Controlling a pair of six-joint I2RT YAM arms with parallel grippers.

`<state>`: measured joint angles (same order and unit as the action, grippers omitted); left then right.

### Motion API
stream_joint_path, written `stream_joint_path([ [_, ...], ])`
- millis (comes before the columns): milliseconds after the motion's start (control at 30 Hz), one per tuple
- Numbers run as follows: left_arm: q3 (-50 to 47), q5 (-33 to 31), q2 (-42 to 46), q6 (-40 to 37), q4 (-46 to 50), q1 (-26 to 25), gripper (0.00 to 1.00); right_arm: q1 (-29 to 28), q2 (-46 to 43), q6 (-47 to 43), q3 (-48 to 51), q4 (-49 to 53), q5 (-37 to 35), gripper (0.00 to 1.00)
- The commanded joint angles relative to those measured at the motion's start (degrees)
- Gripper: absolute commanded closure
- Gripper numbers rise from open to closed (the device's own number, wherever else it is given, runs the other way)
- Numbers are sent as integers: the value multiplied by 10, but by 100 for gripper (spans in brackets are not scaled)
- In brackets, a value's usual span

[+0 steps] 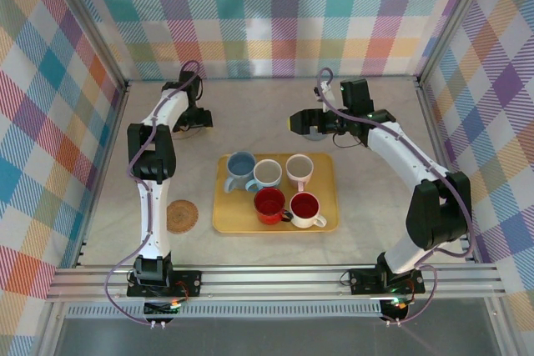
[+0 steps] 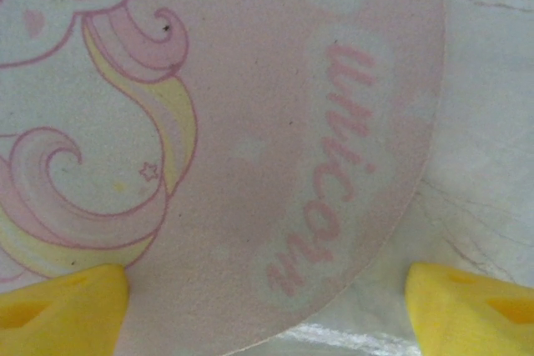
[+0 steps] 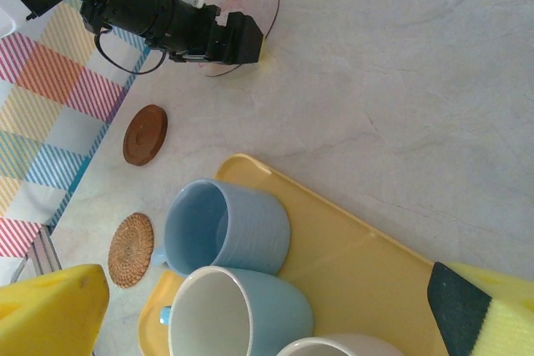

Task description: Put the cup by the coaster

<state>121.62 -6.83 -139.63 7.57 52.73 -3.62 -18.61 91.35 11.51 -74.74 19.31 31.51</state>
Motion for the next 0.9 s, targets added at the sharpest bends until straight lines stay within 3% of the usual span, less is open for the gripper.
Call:
stream_joint_path([
  [0,11,-8,-23,-13,-4,6,25,-4,8,-14,-20,13,-5,1],
  [133,27,-18,-39,-26,9,6,34,-5,10,-18,-22,17,-6,1],
  [867,3,-38,-44,-15,-17,7,57,-7,8,-23,-21,17,-11,1],
])
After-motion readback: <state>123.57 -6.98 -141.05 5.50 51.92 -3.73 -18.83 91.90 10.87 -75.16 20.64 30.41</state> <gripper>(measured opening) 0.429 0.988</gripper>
